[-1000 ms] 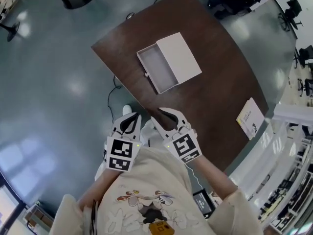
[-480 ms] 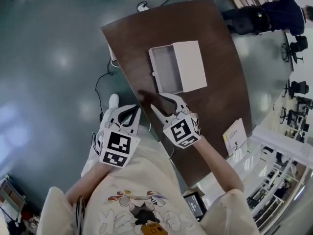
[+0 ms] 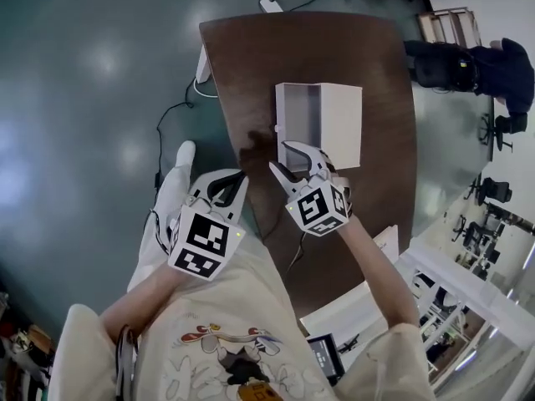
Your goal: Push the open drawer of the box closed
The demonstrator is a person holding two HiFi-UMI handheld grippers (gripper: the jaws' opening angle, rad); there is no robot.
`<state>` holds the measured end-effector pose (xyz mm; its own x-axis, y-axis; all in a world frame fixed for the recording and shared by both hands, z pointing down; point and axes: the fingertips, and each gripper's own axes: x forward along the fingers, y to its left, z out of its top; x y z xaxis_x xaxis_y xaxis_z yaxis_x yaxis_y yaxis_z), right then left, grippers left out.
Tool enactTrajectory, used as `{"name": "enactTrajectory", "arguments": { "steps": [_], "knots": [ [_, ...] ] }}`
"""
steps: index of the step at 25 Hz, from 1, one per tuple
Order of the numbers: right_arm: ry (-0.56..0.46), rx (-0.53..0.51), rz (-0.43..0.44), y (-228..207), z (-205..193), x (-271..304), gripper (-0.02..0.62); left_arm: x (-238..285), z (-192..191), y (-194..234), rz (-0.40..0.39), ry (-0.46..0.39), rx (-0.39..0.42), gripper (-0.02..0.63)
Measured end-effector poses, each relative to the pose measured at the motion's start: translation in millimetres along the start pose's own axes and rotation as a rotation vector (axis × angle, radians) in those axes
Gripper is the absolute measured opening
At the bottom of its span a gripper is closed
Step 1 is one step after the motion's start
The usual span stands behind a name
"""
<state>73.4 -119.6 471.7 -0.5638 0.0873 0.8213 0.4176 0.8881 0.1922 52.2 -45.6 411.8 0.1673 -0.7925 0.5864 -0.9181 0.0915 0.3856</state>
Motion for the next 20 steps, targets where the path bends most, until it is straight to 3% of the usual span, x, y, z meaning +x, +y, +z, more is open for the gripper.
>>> {"name": "enactTrajectory", "arguments": {
  "steps": [20],
  "knots": [
    [0.2,-0.383,0.207,-16.8,-32.0,63.6,0.222,20.2,-8.9,22.5,-0.029,-0.001,-0.11,0.006]
  ]
}}
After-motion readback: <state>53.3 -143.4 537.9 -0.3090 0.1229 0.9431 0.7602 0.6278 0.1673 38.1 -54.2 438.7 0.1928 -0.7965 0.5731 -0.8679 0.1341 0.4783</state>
